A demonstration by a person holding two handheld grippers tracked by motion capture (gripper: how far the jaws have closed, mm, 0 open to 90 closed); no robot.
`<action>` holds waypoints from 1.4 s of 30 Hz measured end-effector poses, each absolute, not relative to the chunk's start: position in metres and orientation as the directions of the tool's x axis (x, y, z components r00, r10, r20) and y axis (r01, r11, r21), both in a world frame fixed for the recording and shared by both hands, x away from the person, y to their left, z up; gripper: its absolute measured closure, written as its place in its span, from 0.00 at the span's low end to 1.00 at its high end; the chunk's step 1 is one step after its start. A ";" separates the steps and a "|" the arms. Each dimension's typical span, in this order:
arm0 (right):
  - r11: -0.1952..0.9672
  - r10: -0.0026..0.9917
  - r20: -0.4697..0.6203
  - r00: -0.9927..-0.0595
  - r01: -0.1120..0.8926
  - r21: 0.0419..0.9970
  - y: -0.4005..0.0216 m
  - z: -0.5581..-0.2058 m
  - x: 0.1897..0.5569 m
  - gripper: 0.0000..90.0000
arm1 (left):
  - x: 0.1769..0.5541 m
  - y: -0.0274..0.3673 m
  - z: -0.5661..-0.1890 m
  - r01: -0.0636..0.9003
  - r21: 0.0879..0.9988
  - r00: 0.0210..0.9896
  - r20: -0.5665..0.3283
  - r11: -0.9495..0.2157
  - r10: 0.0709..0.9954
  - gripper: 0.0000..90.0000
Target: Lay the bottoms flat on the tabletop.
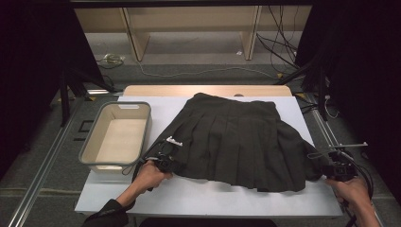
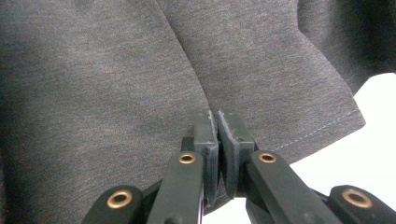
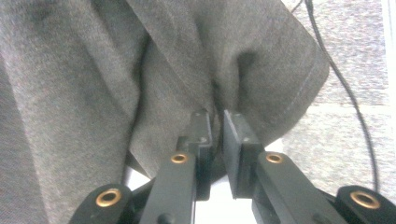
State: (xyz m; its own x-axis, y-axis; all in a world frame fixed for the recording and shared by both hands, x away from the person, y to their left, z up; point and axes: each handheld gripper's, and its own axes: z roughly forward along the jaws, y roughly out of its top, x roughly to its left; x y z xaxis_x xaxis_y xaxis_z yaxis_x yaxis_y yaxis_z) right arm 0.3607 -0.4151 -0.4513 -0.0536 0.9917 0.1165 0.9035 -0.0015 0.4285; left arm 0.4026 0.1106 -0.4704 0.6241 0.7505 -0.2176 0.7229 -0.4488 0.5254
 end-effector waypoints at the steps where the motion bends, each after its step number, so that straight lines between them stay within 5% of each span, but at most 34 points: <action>1: 0.000 0.992 0.110 -0.053 0.902 0.432 -0.416 -0.452 0.361 0.91 | 0.402 0.111 -0.470 0.723 0.527 0.624 -0.219 -0.447 0.750 0.95; 6: -0.017 0.994 0.104 -0.031 0.901 0.434 -0.419 -0.452 0.360 0.89 | 0.402 0.112 -0.469 0.721 0.527 0.627 -0.217 -0.451 0.749 0.95; 9: -0.017 0.996 0.085 -0.022 0.900 0.436 -0.418 -0.449 0.360 0.77 | 0.402 0.112 -0.469 0.719 0.529 0.628 -0.216 -0.451 0.747 0.95; 13: -0.030 0.995 0.101 -0.028 0.847 0.531 -0.413 -0.433 0.356 0.62 | 0.403 0.112 -0.468 0.718 0.532 0.627 -0.218 -0.448 0.748 0.95; 18: -0.025 0.980 0.167 -0.106 0.769 0.639 -0.397 -0.413 0.352 0.61 | 0.403 0.113 -0.467 0.719 0.533 0.627 -0.220 -0.446 0.747 0.95; 22: 0.017 0.969 0.185 -0.162 0.794 0.608 -0.382 -0.421 0.359 0.65 | 0.403 0.112 -0.468 0.718 0.533 0.627 -0.218 -0.447 0.748 0.95; 27: 0.045 0.963 0.200 -0.179 0.840 0.540 -0.372 -0.443 0.374 0.57 | 0.403 0.112 -0.468 0.718 0.533 0.628 -0.219 -0.447 0.747 0.95; 29: 0.061 0.964 0.191 -0.182 0.858 0.510 -0.370 -0.451 0.379 0.61 | 0.403 0.111 -0.469 0.719 0.534 0.626 -0.220 -0.445 0.749 0.95; 34: 0.095 0.965 0.175 -0.196 0.882 0.462 -0.368 -0.458 0.377 0.95 | 0.403 0.112 -0.468 0.718 0.535 0.628 -0.219 -0.446 0.747 0.95; 42: 0.043 0.981 0.149 -0.126 0.884 0.465 -0.398 -0.446 0.358 0.99 | 0.402 0.113 -0.465 0.714 0.542 0.630 -0.222 -0.443 0.745 0.95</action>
State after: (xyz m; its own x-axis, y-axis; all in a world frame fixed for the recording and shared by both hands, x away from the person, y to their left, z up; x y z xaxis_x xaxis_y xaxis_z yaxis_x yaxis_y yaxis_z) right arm 0.3579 -0.3982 -0.4458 -0.1264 0.9807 0.1495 0.8841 0.0430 0.4653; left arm 0.4016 0.1131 -0.4649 0.6296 0.7446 -0.2216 0.7145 -0.4429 0.5417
